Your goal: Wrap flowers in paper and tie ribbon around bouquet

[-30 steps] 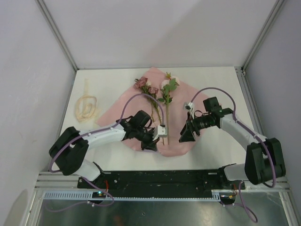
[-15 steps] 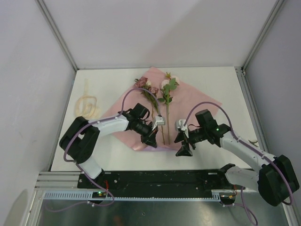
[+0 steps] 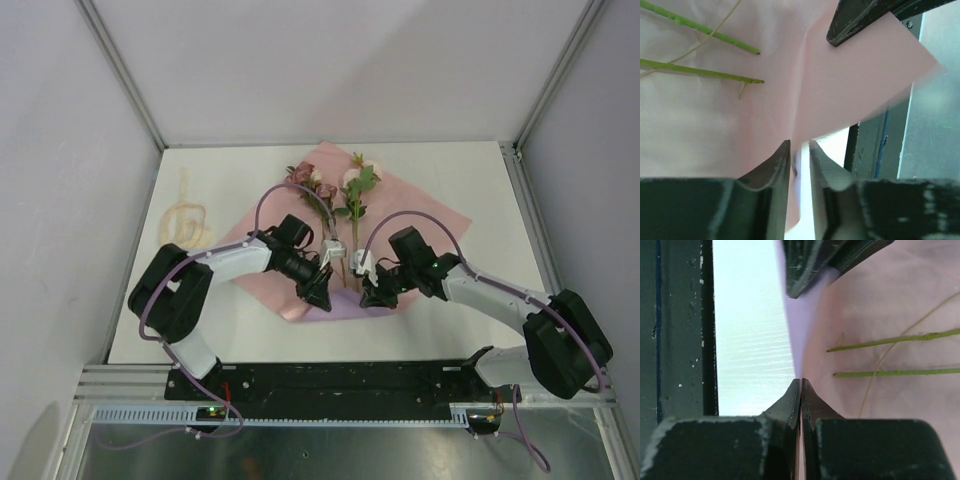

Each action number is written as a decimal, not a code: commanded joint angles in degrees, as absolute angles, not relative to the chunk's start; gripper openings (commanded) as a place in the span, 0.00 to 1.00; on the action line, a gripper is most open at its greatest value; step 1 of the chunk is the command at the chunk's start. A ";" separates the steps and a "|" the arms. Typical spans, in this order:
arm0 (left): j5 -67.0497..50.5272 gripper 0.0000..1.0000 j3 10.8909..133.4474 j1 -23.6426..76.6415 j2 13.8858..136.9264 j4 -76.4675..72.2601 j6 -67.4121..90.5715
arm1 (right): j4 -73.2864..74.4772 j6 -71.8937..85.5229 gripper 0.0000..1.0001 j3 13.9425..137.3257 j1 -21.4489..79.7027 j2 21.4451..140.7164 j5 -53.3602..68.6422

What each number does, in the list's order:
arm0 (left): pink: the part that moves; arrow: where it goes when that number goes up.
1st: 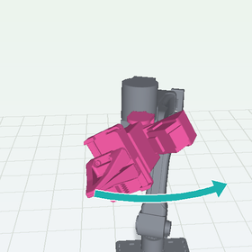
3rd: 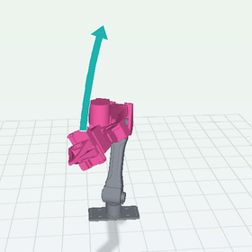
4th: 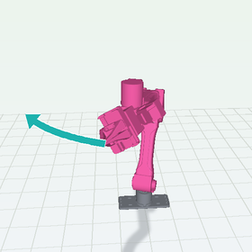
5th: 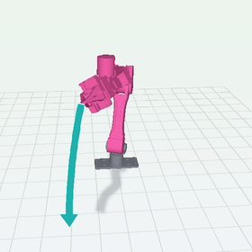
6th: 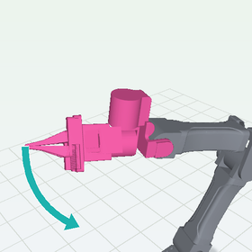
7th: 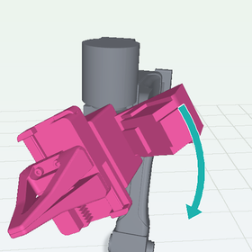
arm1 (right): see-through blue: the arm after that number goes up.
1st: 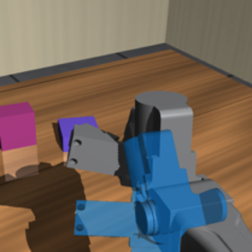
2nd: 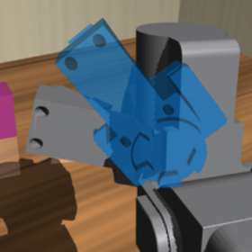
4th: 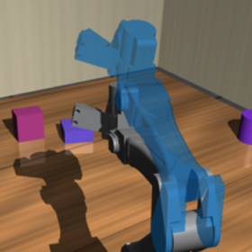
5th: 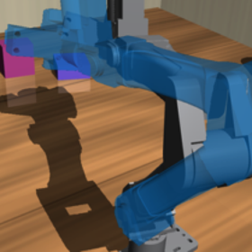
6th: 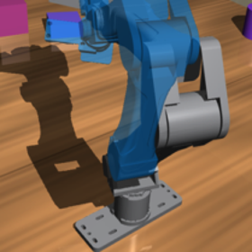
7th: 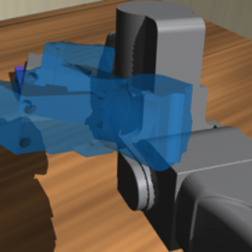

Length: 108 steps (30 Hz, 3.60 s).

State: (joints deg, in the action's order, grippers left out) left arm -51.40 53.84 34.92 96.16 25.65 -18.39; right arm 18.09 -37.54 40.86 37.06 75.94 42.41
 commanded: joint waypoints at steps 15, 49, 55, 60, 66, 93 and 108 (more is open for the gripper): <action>-43.77 0.66 44.33 21.35 77.65 23.15 -3.66 | 29.33 -19.04 0.00 65.11 27.20 100.14 49.06; -43.97 0.60 51.41 10.08 82.55 20.85 2.33 | 17.79 13.27 0.00 71.27 28.64 115.46 41.63; -48.15 0.57 51.58 12.15 81.32 20.83 5.36 | 18.45 9.24 0.00 71.99 28.66 110.92 42.78; -50.82 0.43 49.06 18.14 83.50 19.76 7.95 | 20.73 6.66 0.00 72.03 28.44 110.75 41.42; -50.38 0.31 50.16 22.75 91.48 18.58 9.21 | 19.41 9.65 0.00 72.03 28.00 114.32 40.12; -47.26 0.19 51.11 17.14 109.42 17.00 11.99 | 27.25 10.34 0.99 72.12 22.41 96.69 52.73; -46.67 0.18 50.67 17.15 109.31 17.03 10.79 | 1.02 33.24 0.99 59.38 34.05 106.38 53.32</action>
State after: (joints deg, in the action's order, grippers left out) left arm -51.70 51.55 17.54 108.33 18.28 13.08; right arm 8.99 27.53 59.20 34.72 103.74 56.80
